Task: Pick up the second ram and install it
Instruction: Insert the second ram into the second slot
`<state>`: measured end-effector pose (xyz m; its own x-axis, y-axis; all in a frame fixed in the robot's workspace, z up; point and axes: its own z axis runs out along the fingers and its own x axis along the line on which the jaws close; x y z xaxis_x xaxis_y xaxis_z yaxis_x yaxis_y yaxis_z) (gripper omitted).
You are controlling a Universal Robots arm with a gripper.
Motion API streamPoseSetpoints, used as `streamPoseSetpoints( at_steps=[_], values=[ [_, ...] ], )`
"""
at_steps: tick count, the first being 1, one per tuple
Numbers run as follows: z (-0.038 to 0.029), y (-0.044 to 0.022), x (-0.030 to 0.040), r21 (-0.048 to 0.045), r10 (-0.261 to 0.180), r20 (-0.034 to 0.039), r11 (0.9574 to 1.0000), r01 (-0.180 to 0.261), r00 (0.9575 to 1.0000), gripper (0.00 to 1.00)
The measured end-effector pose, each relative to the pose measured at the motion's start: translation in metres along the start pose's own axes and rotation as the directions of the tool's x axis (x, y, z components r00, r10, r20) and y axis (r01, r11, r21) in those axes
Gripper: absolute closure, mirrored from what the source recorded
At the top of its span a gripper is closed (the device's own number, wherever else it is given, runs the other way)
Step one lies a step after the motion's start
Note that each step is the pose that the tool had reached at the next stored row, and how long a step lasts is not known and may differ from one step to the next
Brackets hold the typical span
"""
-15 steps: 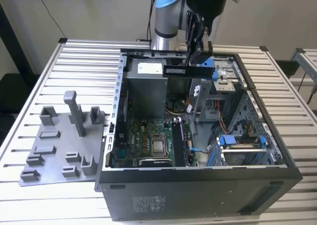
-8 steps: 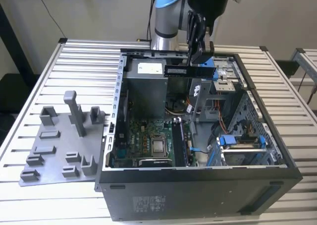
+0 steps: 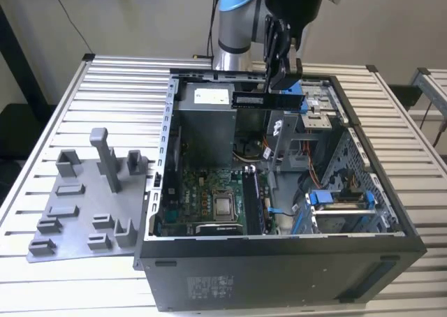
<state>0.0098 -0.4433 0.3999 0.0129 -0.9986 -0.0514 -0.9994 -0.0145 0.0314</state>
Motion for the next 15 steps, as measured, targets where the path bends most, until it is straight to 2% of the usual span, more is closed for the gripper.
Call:
streamPoseSetpoints(
  at_steps=[4, 9, 12, 15],
  values=[
    [0.0001, 0.0000, 0.0001, 0.0003, 0.004, 0.0001, 1.0000, -0.004, 1.0000, 0.86],
    [0.0005, 0.0000, 0.0000, 0.0030, 0.061, 0.0019, 0.9981, -0.061, 0.9981, 0.86],
    [0.0008, 0.0000, 0.0000, 0.0051, 0.102, 0.0036, 0.9948, -0.102, 0.9948, 0.86],
    [0.0010, -0.0001, 0.0001, 0.0076, 0.156, 0.0056, 0.9877, -0.156, 0.9877, 0.86]
  ],
)
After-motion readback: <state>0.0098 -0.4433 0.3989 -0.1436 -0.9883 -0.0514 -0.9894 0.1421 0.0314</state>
